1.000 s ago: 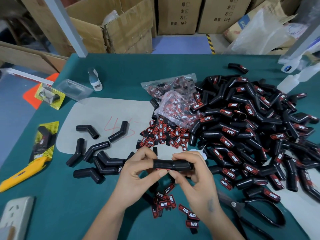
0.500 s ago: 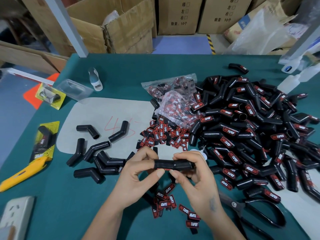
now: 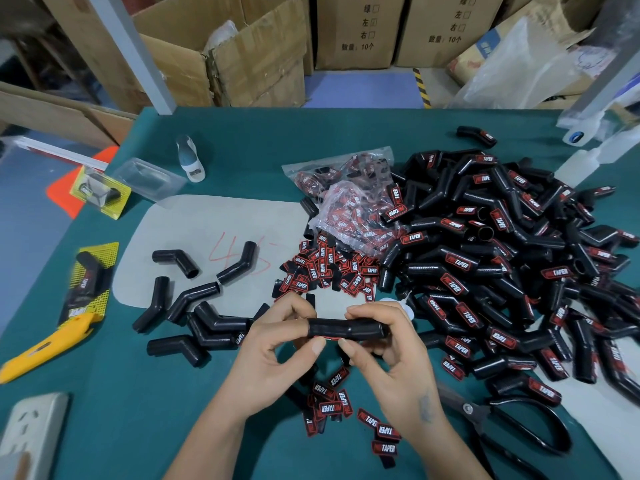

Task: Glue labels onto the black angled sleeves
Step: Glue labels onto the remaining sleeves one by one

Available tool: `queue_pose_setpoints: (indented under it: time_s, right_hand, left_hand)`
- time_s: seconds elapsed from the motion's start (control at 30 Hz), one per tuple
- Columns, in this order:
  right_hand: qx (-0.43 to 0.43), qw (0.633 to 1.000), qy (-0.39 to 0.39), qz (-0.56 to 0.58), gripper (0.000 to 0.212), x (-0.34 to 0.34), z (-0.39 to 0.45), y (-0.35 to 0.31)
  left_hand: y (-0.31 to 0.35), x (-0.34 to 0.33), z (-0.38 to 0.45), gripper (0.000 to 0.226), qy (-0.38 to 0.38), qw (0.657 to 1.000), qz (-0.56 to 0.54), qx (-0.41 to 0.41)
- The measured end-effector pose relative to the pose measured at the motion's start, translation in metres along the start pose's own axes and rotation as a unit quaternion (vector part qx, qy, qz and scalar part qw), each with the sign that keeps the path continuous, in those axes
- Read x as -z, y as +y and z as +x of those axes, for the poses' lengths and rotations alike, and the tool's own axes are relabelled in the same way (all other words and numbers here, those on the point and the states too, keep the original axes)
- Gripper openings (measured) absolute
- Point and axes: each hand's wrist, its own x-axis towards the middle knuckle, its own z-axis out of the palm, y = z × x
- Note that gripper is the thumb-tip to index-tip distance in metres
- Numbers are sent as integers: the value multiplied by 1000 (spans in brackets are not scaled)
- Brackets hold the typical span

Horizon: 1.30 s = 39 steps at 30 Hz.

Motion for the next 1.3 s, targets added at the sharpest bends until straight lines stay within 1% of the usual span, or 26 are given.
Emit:
queue_pose_setpoints:
  time_s: [0.13,0.23,0.33,0.43,0.5,0.57,0.83,0.93,1.17,1.3]
  right_hand:
    - [5,1000,-1,5,33,0,0,-2]
    - [-4,1000,4,24,40,-2,-1,-3]
    - [-38,996,15,80,49,-10,-2,-2]
    - [-64,987,21,144,56,-17,-1,0]
    - [-78,981,19,174,60,-19,1,2]
    - [-98,973,15,207,63,-20,2,4]
    - [-133,952,10,276,65,-22,5,10]
    - [-134,946,-2,294,61,-20,3,10]
    - [-136,944,-9,300,51,-19,3,5]
    - [-140,943,-12,301,51,-19,3,3]
  left_hand:
    - [3,-5,0,16,18,1000,-16,-4]
    - [2,-8,1,17,27,1000,-12,-3]
    - [-3,-12,0,19,31,999,-8,6]
    - [-6,-16,-1,24,45,998,-22,38]
    - [-6,-18,0,22,51,996,-47,61]
    - [-5,-18,0,19,56,995,-57,62]
    - [-5,-21,-1,17,66,993,-68,67]
    - [-5,-22,-1,19,74,991,-85,76]
    - [-6,-23,-2,21,83,988,-99,84]
    - [-6,-23,-3,20,87,988,-102,81]
